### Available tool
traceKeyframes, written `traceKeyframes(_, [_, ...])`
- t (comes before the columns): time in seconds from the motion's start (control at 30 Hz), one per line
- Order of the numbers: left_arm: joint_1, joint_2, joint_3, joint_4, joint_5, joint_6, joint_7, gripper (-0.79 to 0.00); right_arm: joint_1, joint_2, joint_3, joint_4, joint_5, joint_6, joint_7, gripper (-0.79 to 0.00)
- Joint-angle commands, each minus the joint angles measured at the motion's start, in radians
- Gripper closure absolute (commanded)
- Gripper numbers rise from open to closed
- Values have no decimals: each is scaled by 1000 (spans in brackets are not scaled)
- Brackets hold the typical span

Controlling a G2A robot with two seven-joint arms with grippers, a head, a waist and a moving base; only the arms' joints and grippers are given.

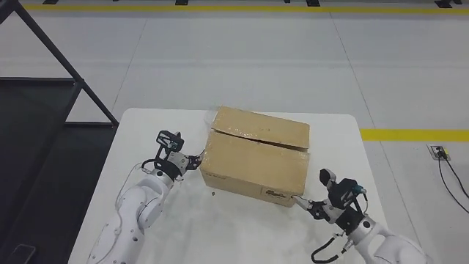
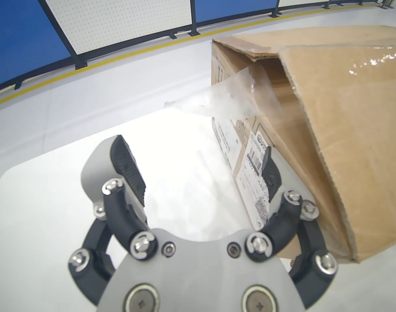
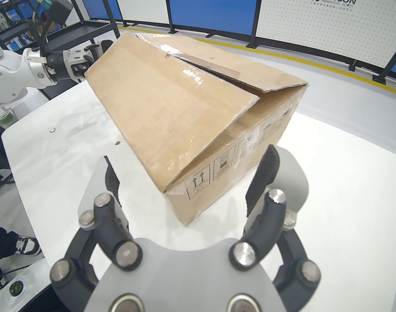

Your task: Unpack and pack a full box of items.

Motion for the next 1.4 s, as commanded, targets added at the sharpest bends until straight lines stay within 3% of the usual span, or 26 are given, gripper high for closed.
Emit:
traceKeyframes(0.0, [11, 0, 2, -13, 1, -3, -1, -785, -2, 1, 1, -1, -4, 5, -9, -785])
traceKeyframes(0.4, [63, 4, 2, -71, 31, 16, -8, -785, -42, 2, 16, -30, -6, 58, -182, -785])
traceKeyframes(0.57, [86, 6, -33, -92, 44, 126, -17, -785, -78, 0, 13, -54, -19, 89, -287, -785])
traceKeyframes(0.73, [108, 10, -47, -100, 122, 198, -33, -785, -120, 1, -17, -111, -58, 45, -376, -785])
traceKeyframes(0.97, [23, 3, 1, -2, 254, 246, 25, -785, -206, 4, -48, -234, -193, 53, -446, -785])
traceKeyframes(1.17, [-74, -11, 62, 119, 291, 214, 67, -785, -295, 6, -55, -298, -268, 109, -509, -785])
traceKeyframes(1.37, [-74, -11, 62, 119, 291, 214, 67, -785, -327, 6, -52, -313, -297, 135, -509, -785])
